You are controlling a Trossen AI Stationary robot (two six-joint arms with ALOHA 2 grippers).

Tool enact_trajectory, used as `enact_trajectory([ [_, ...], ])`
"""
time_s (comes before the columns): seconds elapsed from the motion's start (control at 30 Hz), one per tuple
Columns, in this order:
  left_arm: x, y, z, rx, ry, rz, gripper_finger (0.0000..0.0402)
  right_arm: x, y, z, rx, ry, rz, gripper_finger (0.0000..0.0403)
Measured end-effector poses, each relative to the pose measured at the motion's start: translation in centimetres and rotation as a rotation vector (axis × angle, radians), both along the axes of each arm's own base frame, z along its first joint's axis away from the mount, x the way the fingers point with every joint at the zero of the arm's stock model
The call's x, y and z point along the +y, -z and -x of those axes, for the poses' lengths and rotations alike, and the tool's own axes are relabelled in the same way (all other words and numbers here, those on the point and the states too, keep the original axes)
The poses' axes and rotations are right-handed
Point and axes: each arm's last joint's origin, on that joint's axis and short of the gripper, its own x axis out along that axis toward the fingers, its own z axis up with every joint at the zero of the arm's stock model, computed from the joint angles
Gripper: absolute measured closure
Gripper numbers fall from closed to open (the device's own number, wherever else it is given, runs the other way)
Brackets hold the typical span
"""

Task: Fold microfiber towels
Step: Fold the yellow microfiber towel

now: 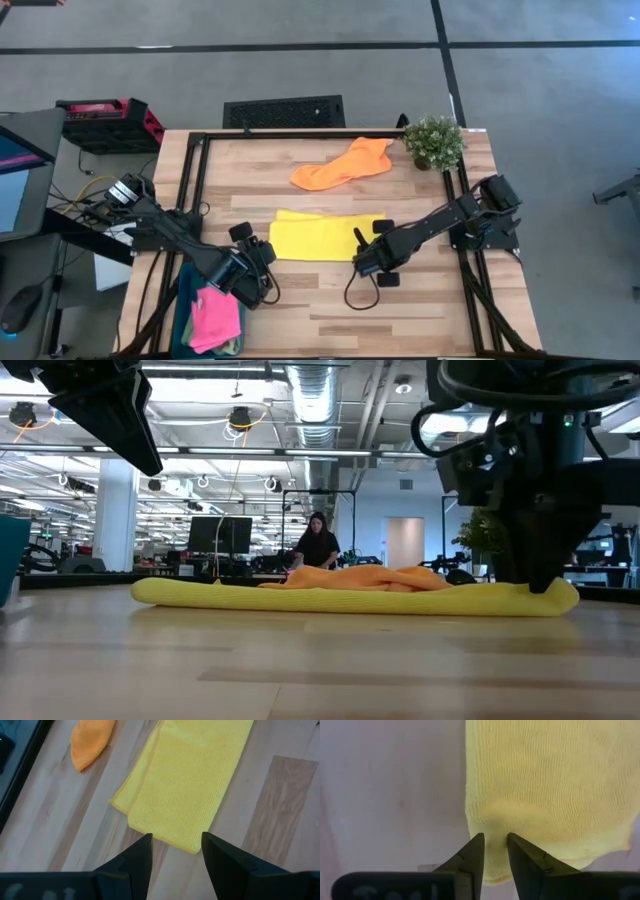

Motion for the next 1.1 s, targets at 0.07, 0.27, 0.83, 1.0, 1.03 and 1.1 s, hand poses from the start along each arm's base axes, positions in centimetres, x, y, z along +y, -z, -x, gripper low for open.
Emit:
enact_trajectory([
  [0.07,0.0,0.0,0.0,0.0,0.0,0.0,0.024,-0.1,-0.1,-0.1,-0.006,0.016,-0.002,0.0294],
  [0.27,0.0,0.0,0.0,0.0,0.0,0.0,0.024,-0.5,-0.1,-0.3,0.0,0.065,-0.029,0.0289],
  [0.83,0.0,0.0,0.0,0.0,0.0,0.0,0.024,-0.6,0.1,-0.3,0.015,0.068,-0.068,0.0164],
  [1.0,0.0,0.0,0.0,-0.001,-0.001,0.001,0.024,-1.0,1.1,0.2,0.016,0.074,-0.054,0.0164],
  [1.03,0.0,0.0,0.0,0.0,-0.001,0.001,0.024,-1.1,1.2,0.3,0.019,0.08,-0.046,0.0163],
  [1.1,0.0,0.0,0.0,0.001,-0.001,0.003,0.024,-1.2,1.6,0.6,0.03,0.097,-0.038,0.0163],
])
